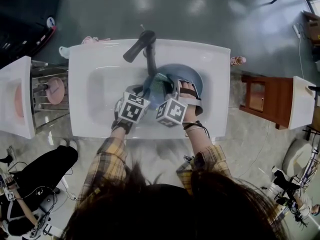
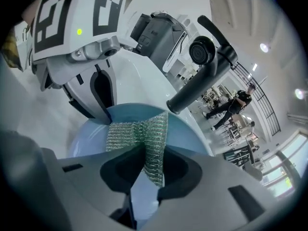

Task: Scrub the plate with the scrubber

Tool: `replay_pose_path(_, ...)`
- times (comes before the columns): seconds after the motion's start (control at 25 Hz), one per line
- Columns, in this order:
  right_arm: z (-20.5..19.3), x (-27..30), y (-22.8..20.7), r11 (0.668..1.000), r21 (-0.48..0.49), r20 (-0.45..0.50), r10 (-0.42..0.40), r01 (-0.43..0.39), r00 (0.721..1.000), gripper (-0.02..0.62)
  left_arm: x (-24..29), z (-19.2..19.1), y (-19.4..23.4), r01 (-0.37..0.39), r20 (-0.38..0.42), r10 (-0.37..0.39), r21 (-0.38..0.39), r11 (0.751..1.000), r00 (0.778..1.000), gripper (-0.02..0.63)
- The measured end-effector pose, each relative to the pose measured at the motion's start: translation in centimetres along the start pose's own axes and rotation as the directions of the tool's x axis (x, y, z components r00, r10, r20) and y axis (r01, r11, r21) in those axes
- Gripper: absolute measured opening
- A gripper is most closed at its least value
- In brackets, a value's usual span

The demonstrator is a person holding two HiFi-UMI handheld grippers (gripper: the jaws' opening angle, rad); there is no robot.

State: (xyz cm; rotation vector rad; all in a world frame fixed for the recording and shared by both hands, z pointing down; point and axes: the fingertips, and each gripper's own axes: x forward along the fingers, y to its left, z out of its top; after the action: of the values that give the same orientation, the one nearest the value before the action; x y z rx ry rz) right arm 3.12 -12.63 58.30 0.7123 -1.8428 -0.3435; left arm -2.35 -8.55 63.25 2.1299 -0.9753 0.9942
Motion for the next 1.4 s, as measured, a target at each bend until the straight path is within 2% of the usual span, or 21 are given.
replay_pose_path(0.28,-1.2,-0.2,0.8,0.999,0.042,-0.006,0.028,-0.028,1.0,0.094,0.0,-0.5,-0.1,0.009,-0.02,-0.009,-0.004,1.0,1.0,0.056)
replay_pose_path(0.52,-2.8,-0.4,3.0,0.997,0.013,-0.041,0.083,-0.082,0.996,0.094,-0.1,-0.5,-0.4,0.01,-0.021,-0.01,-0.01,1.0,1.0,0.06)
replay_pose_path(0.96,-6.1,-0.7,5.2,0.986,0.018,-0.114,0.167,-0.166,0.979,0.094,0.2,-0.6,-0.5,0.006,-0.021,-0.006,-0.01,1.0,1.0,0.06)
replay_pose_path(1.2,-7.3,-1.2,3.1,0.991,-0.058,-0.139,0.11,-0.119,0.984,0.11,0.4,-0.6,-0.5,0.015,-0.026,-0.015,-0.011,1.0,1.0,0.066)
replay_pose_path(1.4,-7.0,-1.5,-0.6,0.998,-0.036,-0.127,0.039,-0.044,0.991,0.11,0.3,-0.5,-0.8,0.017,-0.032,-0.017,-0.002,1.0,0.999,0.067)
